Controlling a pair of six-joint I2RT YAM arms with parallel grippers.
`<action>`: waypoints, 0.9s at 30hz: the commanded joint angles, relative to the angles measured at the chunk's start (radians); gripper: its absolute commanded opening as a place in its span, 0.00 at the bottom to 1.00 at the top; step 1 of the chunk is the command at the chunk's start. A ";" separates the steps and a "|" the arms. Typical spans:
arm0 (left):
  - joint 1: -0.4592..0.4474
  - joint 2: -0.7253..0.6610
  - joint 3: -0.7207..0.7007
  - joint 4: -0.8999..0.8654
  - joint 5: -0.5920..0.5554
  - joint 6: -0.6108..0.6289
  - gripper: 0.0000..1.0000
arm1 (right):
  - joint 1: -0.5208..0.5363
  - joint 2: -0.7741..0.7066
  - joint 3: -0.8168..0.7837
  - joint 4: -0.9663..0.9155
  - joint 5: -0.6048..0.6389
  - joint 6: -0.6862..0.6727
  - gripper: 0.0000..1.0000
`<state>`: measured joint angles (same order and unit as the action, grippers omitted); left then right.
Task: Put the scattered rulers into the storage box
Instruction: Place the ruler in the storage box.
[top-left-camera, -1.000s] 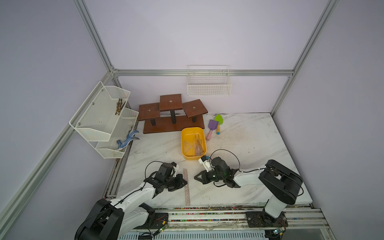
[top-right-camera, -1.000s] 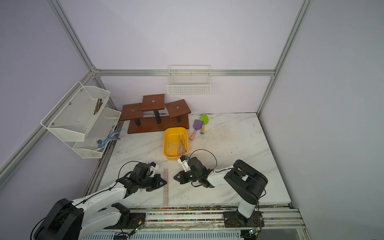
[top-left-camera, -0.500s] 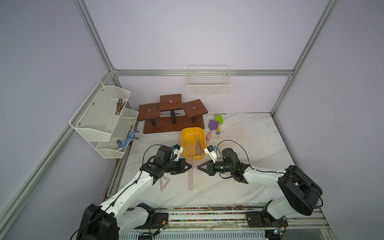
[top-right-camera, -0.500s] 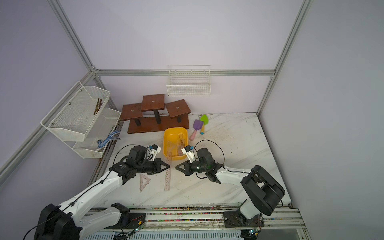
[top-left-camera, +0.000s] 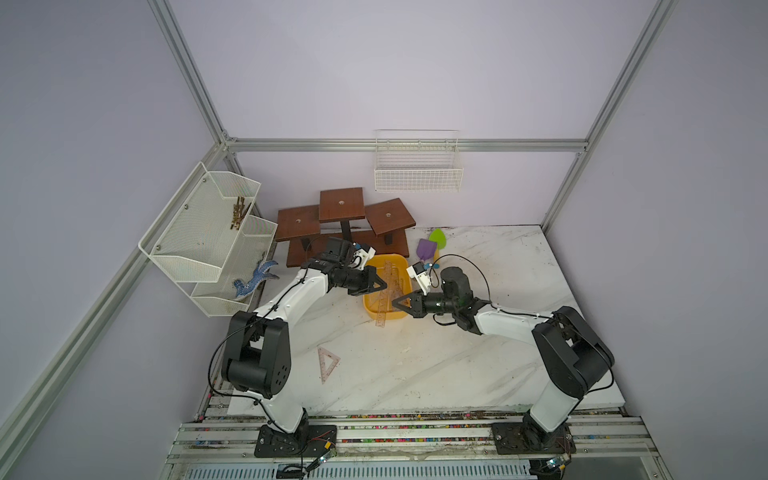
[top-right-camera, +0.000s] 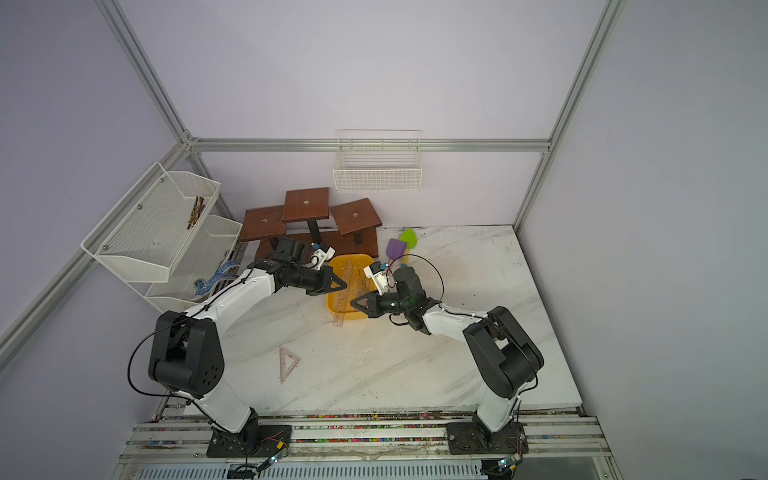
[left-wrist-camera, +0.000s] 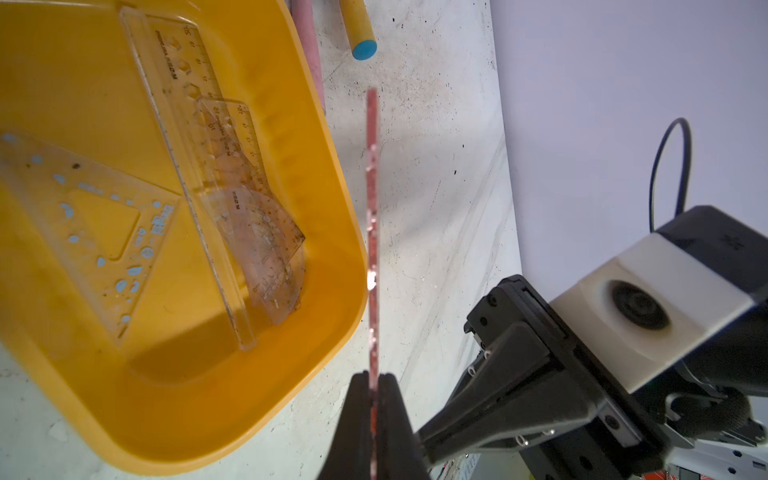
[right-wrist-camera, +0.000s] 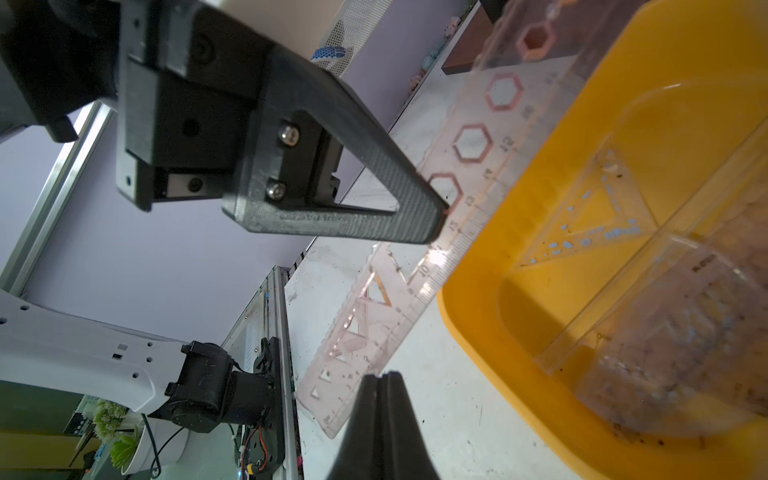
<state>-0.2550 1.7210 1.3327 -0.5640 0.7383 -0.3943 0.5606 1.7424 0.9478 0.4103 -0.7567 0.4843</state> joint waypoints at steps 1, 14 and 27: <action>0.001 0.029 0.057 -0.007 0.047 0.054 0.00 | -0.020 0.024 0.046 -0.045 -0.013 -0.030 0.07; 0.008 0.162 0.136 0.098 0.004 0.095 0.00 | -0.060 0.043 0.085 0.000 -0.064 -0.027 0.07; 0.010 0.178 0.055 0.337 -0.131 -0.060 0.00 | -0.088 0.015 0.017 0.091 -0.115 0.022 0.07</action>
<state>-0.2531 1.9076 1.3769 -0.3443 0.6445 -0.4091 0.4774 1.7836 0.9737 0.4427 -0.8406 0.4889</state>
